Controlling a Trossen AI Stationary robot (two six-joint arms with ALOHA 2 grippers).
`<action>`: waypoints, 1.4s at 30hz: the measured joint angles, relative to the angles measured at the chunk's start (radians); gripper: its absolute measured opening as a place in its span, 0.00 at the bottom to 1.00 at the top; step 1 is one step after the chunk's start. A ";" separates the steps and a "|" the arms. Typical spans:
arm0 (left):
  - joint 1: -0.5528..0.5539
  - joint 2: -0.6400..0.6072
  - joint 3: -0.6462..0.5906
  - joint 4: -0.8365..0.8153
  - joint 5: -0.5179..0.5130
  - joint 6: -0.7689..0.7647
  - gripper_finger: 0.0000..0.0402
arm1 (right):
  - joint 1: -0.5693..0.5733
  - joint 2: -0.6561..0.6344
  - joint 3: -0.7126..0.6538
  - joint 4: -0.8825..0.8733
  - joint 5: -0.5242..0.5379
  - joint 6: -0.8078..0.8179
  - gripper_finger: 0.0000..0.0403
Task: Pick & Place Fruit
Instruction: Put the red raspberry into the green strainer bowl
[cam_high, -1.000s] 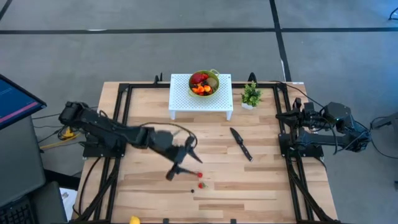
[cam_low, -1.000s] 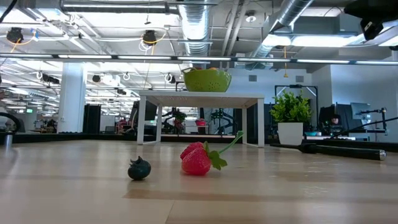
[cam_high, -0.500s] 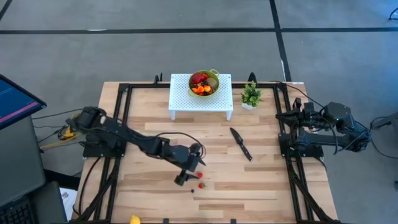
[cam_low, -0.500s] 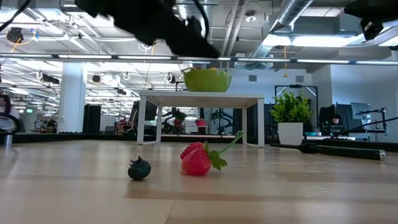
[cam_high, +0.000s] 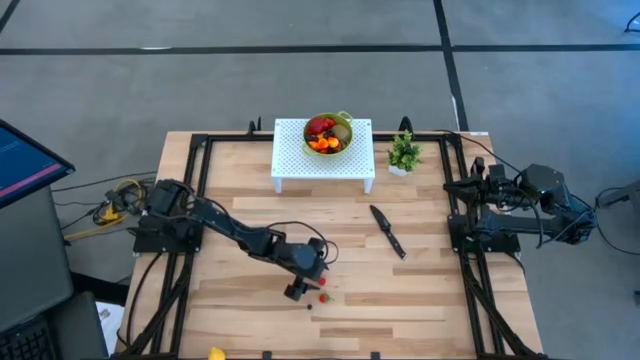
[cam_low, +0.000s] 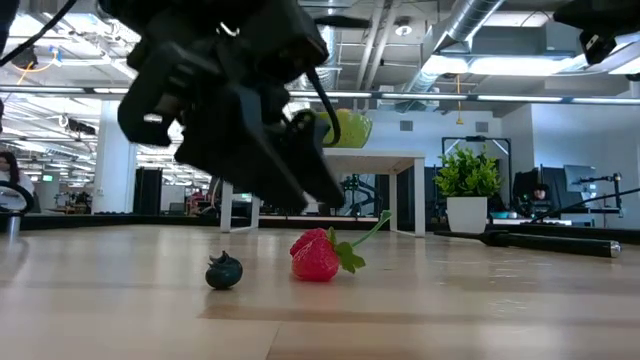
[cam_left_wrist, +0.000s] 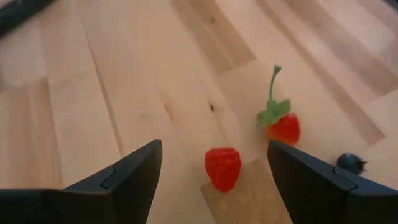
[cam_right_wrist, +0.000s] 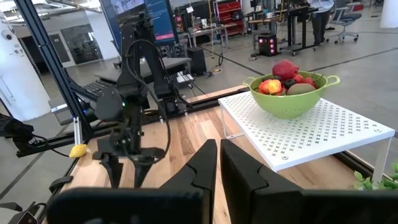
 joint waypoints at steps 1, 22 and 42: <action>0.000 0.009 0.000 0.001 0.000 -0.008 0.71 | 0.000 0.000 0.000 0.000 0.000 0.000 0.04; -0.008 0.092 0.000 0.067 -0.019 -0.027 0.47 | 0.000 0.000 0.000 0.000 0.000 0.000 0.04; -0.019 0.092 0.000 0.067 -0.017 -0.042 0.27 | 0.000 0.000 0.000 0.000 0.000 0.000 0.04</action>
